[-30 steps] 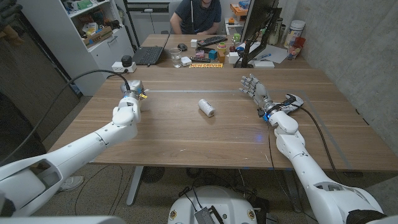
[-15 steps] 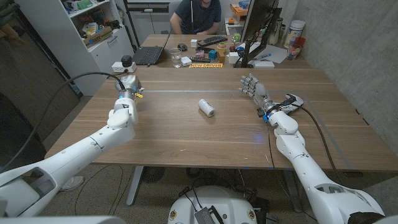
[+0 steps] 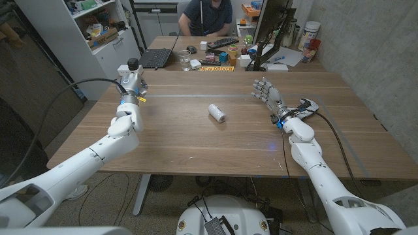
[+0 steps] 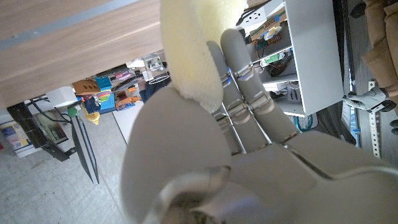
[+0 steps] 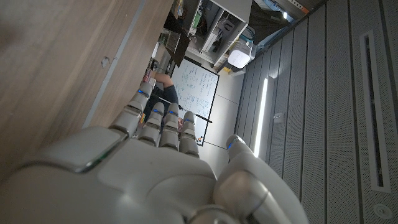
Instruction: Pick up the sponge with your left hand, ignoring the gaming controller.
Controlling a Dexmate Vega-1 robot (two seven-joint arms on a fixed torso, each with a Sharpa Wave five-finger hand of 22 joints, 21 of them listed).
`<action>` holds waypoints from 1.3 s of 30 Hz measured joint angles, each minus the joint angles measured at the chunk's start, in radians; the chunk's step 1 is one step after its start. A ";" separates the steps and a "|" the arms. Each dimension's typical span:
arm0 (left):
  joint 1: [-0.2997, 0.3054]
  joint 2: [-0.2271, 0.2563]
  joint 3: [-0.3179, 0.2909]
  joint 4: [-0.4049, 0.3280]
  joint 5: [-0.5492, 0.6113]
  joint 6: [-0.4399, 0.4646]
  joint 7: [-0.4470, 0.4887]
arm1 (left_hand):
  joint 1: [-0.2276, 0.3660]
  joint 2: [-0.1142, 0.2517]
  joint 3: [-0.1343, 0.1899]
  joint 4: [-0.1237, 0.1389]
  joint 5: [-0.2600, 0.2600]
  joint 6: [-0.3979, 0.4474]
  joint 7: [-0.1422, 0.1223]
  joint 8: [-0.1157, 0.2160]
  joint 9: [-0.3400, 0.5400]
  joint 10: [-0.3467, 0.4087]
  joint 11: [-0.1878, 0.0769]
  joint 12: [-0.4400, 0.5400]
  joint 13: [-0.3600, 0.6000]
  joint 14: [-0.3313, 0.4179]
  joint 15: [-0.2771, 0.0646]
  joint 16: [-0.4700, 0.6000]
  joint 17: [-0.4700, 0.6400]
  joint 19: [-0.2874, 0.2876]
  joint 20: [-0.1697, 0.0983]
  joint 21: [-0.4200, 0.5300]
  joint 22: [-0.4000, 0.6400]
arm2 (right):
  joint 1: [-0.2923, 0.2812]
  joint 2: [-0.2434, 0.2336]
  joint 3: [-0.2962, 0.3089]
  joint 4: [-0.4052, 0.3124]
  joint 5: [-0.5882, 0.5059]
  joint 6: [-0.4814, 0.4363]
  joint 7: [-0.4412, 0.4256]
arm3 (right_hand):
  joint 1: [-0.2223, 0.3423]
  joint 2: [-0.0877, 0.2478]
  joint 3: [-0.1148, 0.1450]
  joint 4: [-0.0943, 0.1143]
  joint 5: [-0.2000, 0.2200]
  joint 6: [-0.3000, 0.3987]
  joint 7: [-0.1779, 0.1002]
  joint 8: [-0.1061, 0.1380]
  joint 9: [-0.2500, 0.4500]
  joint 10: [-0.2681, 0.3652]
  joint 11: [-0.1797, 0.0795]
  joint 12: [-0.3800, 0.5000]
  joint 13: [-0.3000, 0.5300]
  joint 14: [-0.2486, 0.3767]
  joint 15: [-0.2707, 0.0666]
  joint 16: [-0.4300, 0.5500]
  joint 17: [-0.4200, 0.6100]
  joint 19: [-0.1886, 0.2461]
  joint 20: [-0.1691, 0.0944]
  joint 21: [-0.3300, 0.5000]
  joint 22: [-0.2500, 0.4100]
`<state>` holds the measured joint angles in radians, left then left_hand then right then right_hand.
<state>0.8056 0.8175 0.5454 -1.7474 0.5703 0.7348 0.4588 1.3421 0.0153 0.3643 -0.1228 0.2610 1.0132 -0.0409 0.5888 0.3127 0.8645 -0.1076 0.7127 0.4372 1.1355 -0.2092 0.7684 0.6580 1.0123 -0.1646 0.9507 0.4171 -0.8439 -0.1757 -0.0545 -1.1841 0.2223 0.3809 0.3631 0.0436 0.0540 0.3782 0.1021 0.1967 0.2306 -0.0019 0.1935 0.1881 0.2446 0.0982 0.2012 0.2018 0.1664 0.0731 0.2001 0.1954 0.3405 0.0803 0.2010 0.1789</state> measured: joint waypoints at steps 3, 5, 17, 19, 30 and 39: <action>0.018 -0.003 -0.020 -0.012 -0.011 -0.014 0.031 | -0.002 -0.002 0.004 -0.004 -0.010 0.005 0.005 -0.005 -0.011 0.005 0.005 -0.004 0.000 0.000 0.000 -0.004 -0.005 0.000 0.000 0.004 -0.005 | -0.007 -0.003 -0.001 -0.010 0.004 -0.001 -0.003 | -0.005 -0.005 0.000 0.000 0.000 0.000 0.000 0.000 0.000 0.000 0.000 0.000 0.000 0.000 0.000 0.000 0.000 0.000 0.000 0.000 0.000; 0.029 -0.006 -0.035 -0.019 -0.019 -0.023 0.051 | -0.004 -0.004 0.005 -0.004 -0.010 0.005 0.005 -0.005 -0.011 0.006 0.005 -0.007 0.000 0.004 -0.003 -0.004 -0.009 0.000 0.000 0.004 -0.005 | -0.010 -0.004 -0.002 -0.015 0.005 -0.002 -0.004 | -0.005 -0.005 0.000 0.000 0.000 0.000 0.000 0.000 0.000 0.000 0.000 0.000 0.000 0.000 0.000 0.000 0.000 0.000 0.000 0.000 0.000; 0.103 -0.023 -0.123 -0.066 -0.075 -0.105 0.198 | -0.004 -0.030 0.043 0.012 0.026 0.000 0.011 0.003 0.028 0.013 0.012 -0.013 0.000 0.015 -0.011 0.006 -0.019 0.000 0.000 0.027 0.021 | -0.035 -0.015 -0.011 -0.052 0.014 -0.003 -0.012 | -0.005 -0.005 0.000 0.000 0.000 0.000 0.000 0.000 0.000 0.000 0.000 0.000 0.000 0.000 0.000 0.000 0.000 0.000 0.000 0.000 0.000; 0.117 -0.027 -0.141 -0.076 -0.083 -0.118 0.210 | -0.005 -0.031 0.043 0.012 0.026 0.000 0.011 0.003 0.029 0.014 0.011 -0.013 0.000 0.016 -0.009 0.005 -0.019 0.000 0.000 0.027 0.021 | -0.037 -0.016 -0.013 -0.055 0.014 -0.003 -0.012 | -0.005 -0.005 0.000 0.000 0.000 0.000 0.000 0.000 0.000 0.000 0.000 0.000 0.000 0.000 0.000 0.000 0.000 0.000 0.000 0.000 0.000; 0.180 -0.045 -0.229 -0.120 -0.144 -0.215 0.290 | -0.008 -0.034 0.055 0.009 0.008 0.000 0.011 -0.005 0.012 0.014 0.011 -0.019 0.000 0.027 -0.009 0.000 -0.028 0.002 0.002 0.044 0.009 | -0.054 -0.025 -0.021 -0.086 0.019 -0.003 -0.025 | -0.005 -0.005 -0.003 -0.003 0.000 0.000 0.000 0.000 0.000 0.000 0.000 0.000 0.000 0.000 0.000 0.000 0.000 0.000 0.000 0.000 0.000; 0.204 -0.077 -0.274 -0.129 -0.180 -0.313 0.359 | -0.012 -0.038 0.065 -0.001 -0.027 0.015 0.014 -0.036 -0.023 0.021 0.011 -0.026 0.008 0.043 -0.007 -0.018 -0.033 0.007 0.000 0.044 -0.024 | -0.062 -0.030 -0.023 -0.095 0.025 -0.003 -0.033 | -0.005 -0.005 -0.003 -0.003 0.000 0.000 0.000 0.000 0.000 0.000 0.000 0.000 0.000 0.000 0.000 0.000 0.000 0.000 0.000 0.000 0.000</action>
<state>1.0100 0.7406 0.2717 -1.8764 0.3899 0.4219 0.8182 1.3306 -0.0225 0.4291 -0.1239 0.2338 1.0277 -0.0272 0.5532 0.2901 0.8857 -0.0969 0.6869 0.4456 1.1784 -0.2165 0.7503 0.6251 1.0197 -0.1643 0.9950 0.3934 -0.9062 -0.2058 -0.0776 -1.2792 0.2476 0.3777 0.3297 0.0386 0.0490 0.3755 0.0994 0.1966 0.2305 -0.0018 0.1935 0.1881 0.2446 0.0982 0.2012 0.2019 0.1663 0.0731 0.2001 0.1955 0.3404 0.0803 0.2011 0.1789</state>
